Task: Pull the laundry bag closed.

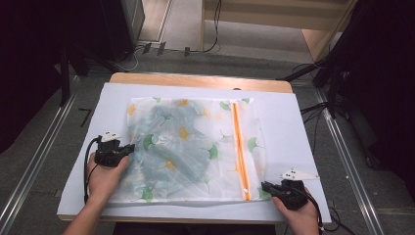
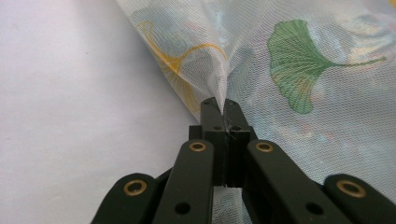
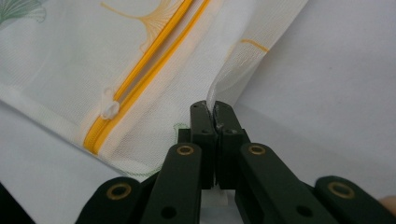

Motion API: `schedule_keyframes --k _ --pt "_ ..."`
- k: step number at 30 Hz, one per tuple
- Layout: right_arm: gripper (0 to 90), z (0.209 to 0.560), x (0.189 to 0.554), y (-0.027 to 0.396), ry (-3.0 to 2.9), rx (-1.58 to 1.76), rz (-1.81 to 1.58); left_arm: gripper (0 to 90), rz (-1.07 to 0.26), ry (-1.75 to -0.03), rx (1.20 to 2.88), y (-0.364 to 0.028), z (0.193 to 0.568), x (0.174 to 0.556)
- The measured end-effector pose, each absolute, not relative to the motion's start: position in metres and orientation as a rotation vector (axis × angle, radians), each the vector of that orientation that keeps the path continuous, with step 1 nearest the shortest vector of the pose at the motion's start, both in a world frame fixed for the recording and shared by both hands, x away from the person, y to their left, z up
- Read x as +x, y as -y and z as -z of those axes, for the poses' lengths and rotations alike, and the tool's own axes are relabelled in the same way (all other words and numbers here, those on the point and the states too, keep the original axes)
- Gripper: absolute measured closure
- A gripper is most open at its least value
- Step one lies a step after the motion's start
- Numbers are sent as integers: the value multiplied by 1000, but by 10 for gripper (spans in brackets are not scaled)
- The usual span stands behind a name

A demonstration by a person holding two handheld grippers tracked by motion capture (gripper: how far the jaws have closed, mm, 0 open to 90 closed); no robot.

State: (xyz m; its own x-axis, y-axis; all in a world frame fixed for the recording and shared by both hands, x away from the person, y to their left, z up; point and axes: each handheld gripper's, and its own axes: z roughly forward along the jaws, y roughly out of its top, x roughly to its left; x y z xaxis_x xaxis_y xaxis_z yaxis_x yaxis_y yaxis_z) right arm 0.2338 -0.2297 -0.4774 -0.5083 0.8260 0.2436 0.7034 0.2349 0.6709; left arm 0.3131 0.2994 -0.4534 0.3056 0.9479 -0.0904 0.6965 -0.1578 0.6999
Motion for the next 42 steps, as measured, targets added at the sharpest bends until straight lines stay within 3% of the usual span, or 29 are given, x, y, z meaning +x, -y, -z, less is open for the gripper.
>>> schedule_keyframes --k 20,26,29,34,37,42 --pt "860 479 232 234 -2330 1464 -1115 900 -506 -1447 1888 -300 456 310" --pt "709 476 231 242 -2276 1465 -1187 586 -590 -1461 1844 -299 451 300" --pt "615 469 231 247 -2201 1451 -1202 538 -657 -1387 1845 -287 436 283" --pt "579 463 231 250 -2136 1450 -1208 572 -635 -1292 1858 -272 426 272" --pt "585 459 230 250 -2106 1439 -1229 662 -559 -1217 1876 -255 425 267" --pt "691 455 227 238 -2152 1372 -1279 806 -405 -1089 1947 -217 428 261"
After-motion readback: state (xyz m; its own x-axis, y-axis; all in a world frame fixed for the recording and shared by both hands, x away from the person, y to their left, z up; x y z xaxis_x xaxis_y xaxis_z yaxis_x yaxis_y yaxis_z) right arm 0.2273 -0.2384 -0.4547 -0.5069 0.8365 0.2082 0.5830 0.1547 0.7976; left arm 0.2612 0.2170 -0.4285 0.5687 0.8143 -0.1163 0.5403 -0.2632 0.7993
